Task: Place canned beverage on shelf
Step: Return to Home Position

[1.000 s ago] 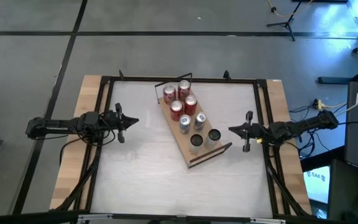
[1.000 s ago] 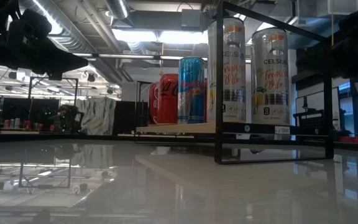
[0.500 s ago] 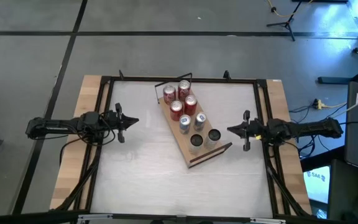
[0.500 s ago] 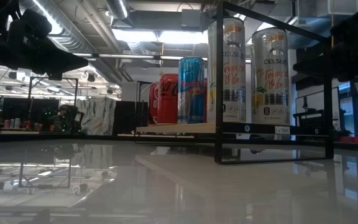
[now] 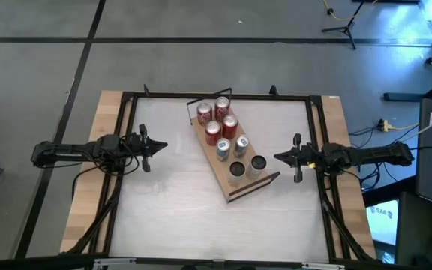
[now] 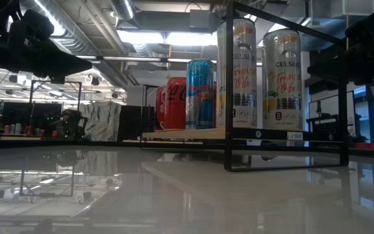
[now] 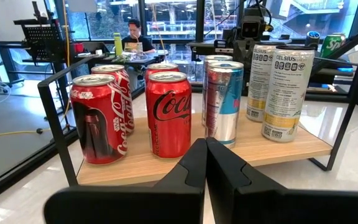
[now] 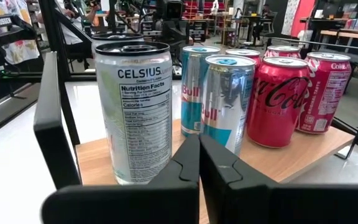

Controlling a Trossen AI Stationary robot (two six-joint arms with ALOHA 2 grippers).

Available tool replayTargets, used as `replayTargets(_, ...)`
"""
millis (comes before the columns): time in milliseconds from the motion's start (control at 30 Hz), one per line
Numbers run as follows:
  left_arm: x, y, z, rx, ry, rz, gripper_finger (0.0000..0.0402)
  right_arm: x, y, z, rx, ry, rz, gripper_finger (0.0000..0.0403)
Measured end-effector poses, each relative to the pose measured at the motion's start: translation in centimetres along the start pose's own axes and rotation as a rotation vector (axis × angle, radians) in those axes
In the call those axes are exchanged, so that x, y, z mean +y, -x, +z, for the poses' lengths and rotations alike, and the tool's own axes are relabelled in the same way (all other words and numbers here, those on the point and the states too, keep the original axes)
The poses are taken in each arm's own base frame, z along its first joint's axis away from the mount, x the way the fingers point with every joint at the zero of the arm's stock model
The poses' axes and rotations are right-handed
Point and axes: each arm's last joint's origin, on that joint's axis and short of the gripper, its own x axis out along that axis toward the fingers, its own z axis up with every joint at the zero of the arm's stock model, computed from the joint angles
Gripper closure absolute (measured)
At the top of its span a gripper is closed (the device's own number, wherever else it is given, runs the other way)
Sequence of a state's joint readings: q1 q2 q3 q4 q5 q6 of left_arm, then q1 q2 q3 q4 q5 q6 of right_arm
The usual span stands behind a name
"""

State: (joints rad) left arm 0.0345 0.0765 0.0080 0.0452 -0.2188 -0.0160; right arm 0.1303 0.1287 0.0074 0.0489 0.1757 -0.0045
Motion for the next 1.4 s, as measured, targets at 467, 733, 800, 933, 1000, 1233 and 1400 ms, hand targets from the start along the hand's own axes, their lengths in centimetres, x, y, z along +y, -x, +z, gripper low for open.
replayTargets(467, 0.00, 0.00, 0.01, 0.000, 0.000, 0.000, 0.0401, 0.01, 0.00, 0.03, -0.003, 0.000, 0.003, 0.0402)
replayTargets(733, 0.00, 0.00, 0.01, 0.000, 0.000, 0.000, 0.0401, 0.01, 0.00, 0.03, -0.003, 0.000, 0.003, 0.0402)
replayTargets(800, 0.00, 0.00, 0.01, 0.000, 0.000, 0.000, 0.0401, 0.01, 0.00, 0.03, -0.003, 0.000, 0.003, 0.0402)
replayTargets(933, 0.00, 0.00, 0.01, 0.000, 0.000, 0.000, 0.0401, 0.01, 0.01, 0.05, -0.005, -0.001, 0.004, 0.0402)
replayTargets(1000, 0.00, 0.00, 0.01, -0.001, 0.000, 0.000, 0.0401, 0.00, 0.07, 0.12, -0.014, -0.002, 0.004, 0.0402)
replayTargets(1233, 0.04, 0.21, 0.28, -0.033, 0.007, 0.000, 0.0401, -0.08, 0.48, 0.59, -0.075, -0.013, 0.004, 0.0402)
replayTargets(1400, 0.10, 0.49, 0.66, -0.079, 0.017, -0.001, 0.0401, -0.12, 0.70, 0.84, -0.107, -0.018, 0.004, 0.0402)
